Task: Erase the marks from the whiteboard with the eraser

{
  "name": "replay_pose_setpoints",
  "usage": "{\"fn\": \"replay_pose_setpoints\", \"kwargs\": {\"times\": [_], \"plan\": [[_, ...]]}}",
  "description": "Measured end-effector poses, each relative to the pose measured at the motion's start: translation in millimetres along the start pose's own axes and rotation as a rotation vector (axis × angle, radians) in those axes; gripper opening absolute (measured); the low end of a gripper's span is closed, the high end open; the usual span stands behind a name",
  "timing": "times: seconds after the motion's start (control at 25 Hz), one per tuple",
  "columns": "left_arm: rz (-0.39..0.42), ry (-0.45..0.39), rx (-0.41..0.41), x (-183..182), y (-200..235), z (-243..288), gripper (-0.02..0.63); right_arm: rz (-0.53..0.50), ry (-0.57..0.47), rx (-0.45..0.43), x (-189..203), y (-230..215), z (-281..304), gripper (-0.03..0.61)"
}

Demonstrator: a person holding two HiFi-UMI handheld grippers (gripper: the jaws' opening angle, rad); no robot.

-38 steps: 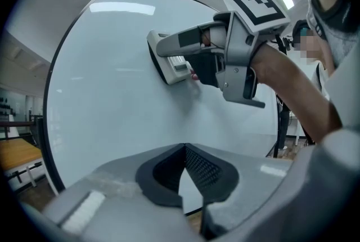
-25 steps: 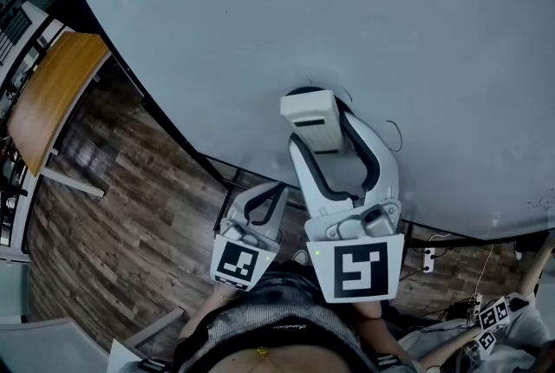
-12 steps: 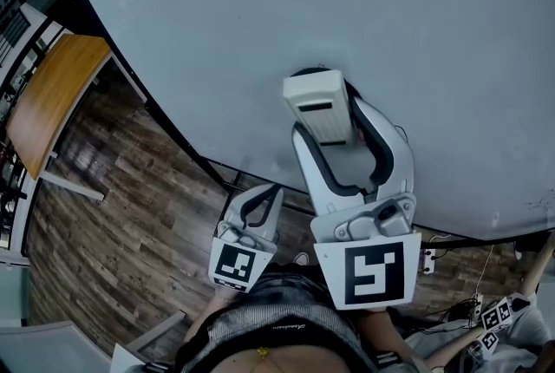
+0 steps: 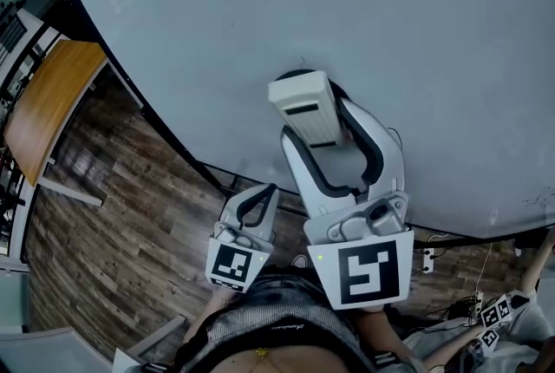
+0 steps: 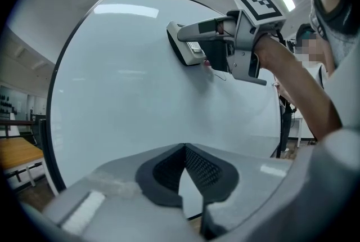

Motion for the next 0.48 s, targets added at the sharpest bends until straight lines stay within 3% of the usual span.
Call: {"fn": "replay_pose_setpoints", "kwargs": {"times": [0.2,0.48], "plan": [[0.075,0.006,0.071,-2.4,-22.0,14.8,0.000,0.014,0.044,0.004,19.4,-7.0,-8.7,0.241],[0.082,0.016,0.123,-3.1,-64.6,29.7,0.000,0.030,0.078,0.023,39.5,-32.7,-41.9,0.241]]}}
Point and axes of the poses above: the fingertips, and each gripper's own axes: z forward along the fingers, y to its left, x out of its underside, the point moved 3 cm from there along -z, backward along the fingers, and after that the axes turned 6 degrees about y, right-handed, at the moved point
